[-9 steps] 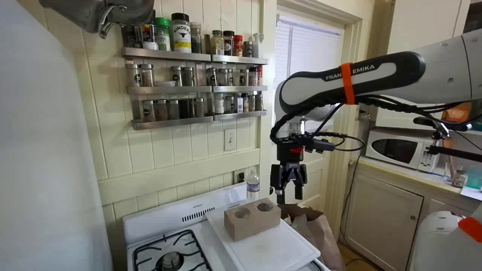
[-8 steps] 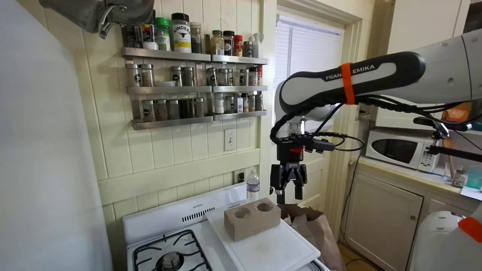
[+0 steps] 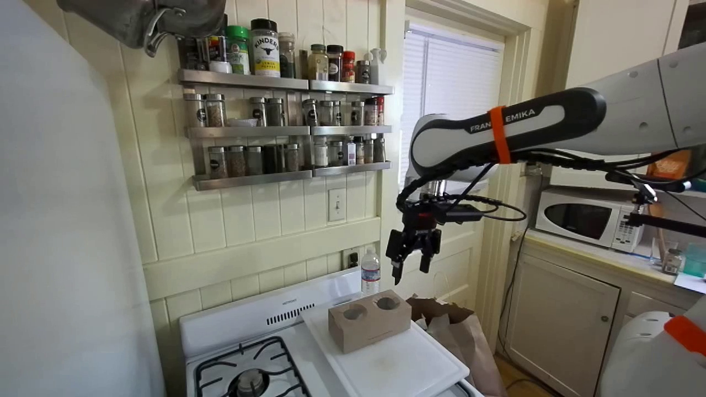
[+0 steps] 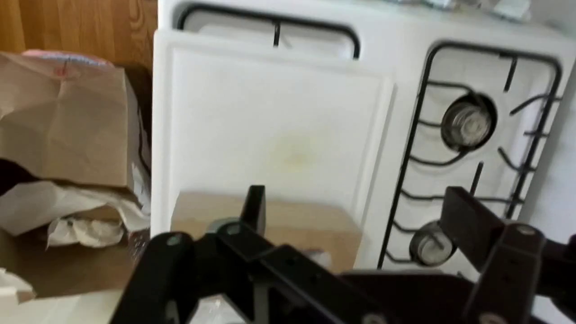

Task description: Pick the water bottle and put it in the cup holder

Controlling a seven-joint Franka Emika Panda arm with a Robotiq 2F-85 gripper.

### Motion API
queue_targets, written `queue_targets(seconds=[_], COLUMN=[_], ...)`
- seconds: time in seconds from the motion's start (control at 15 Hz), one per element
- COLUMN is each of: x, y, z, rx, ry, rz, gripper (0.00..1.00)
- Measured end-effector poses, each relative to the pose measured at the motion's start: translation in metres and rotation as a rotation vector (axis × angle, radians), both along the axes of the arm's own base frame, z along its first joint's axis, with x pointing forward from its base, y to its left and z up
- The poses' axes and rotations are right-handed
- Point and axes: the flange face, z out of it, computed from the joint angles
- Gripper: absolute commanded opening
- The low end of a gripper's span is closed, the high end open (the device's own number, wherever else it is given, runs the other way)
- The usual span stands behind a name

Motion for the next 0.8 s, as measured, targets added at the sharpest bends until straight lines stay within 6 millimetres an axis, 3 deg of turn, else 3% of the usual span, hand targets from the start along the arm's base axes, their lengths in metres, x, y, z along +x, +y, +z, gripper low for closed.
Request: queue_targets(seconds=[0.4,0.53,0.8], x=[0.056,0.065,0.069], y=[-0.021,-0.023,-0.025], z=[-0.019,-0.03,-0.032], rx=[-0.02,-0.018,-0.029], ry=[-0.314,-0.306,-0.307], rz=[-0.105,-0.115,-0.119], gripper=[1.0,1.0,1.0])
